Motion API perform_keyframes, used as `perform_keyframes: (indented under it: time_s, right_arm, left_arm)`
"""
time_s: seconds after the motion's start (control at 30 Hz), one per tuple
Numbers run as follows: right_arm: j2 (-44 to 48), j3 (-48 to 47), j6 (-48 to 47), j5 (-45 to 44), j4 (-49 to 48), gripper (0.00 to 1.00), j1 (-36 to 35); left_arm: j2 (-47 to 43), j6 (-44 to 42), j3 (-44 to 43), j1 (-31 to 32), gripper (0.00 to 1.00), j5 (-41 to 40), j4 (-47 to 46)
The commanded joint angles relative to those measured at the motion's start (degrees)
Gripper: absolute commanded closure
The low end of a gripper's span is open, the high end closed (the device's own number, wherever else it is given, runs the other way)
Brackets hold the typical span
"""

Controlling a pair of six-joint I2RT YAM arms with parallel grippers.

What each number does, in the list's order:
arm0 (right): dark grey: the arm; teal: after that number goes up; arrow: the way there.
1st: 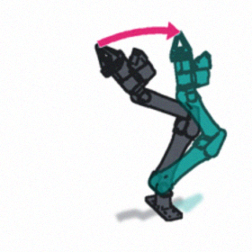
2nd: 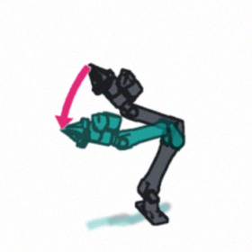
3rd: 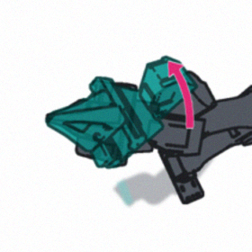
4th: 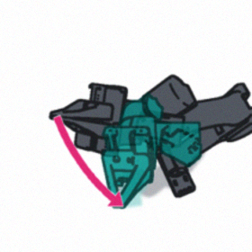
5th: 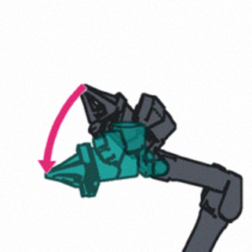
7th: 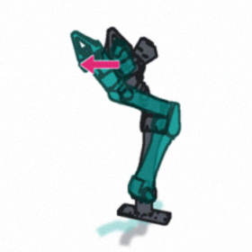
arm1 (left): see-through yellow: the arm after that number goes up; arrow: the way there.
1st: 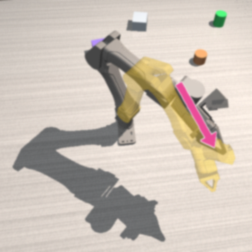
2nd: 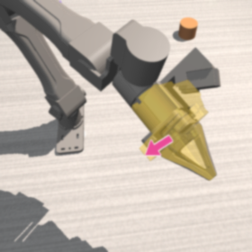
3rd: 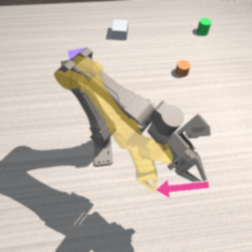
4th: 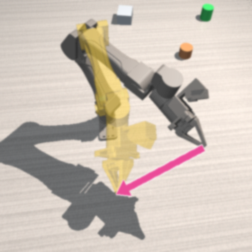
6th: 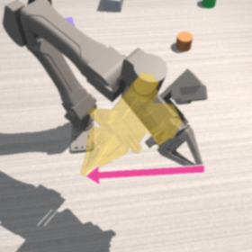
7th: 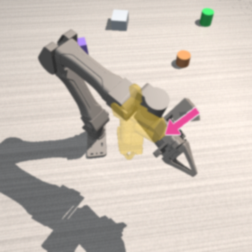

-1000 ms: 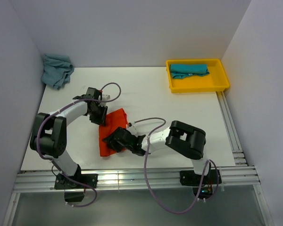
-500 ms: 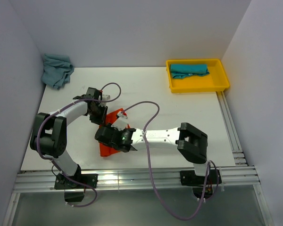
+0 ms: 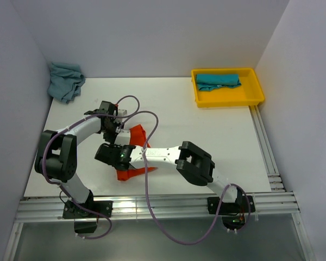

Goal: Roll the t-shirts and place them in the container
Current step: Roll the tshirt

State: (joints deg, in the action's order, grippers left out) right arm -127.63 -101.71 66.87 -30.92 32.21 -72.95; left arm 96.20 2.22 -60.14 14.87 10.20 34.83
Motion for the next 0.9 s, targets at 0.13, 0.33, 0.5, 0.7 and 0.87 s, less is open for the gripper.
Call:
perform_keyframes:
  time_s: [0.13, 0.33, 0.5, 0.7, 0.87]
  right_arm:
    - [-1.82, -3.49, -3.50, -3.98, 10.67, 0.49, 0.53]
    - [-2.97, -6.83, -3.85, -6.34, 16.39, 0.45, -0.70]
    - [-0.52, -7.36, -4.03, -8.46, 18.33, 0.44, -2.37]
    - [2.04, -6.48, -1.23, -10.22, 20.96, 0.47, -5.18]
    - [1.60, -3.42, 1.95, -9.17, 23.00, 0.48, -5.71]
  left_arm:
    - [0.48, -0.55, -0.42, 0.51, 0.66, -0.44, 1.03]
    - [0.83, -0.55, -0.42, 0.51, 0.65, -0.44, 1.12]
    - [0.91, -0.46, -0.59, 0.51, 0.65, -0.44, 1.12]
    - [1.00, -0.46, -0.51, 0.51, 0.65, -0.53, 1.29]
    - [0.92, -0.46, -0.42, 0.51, 0.65, -0.53, 1.29]
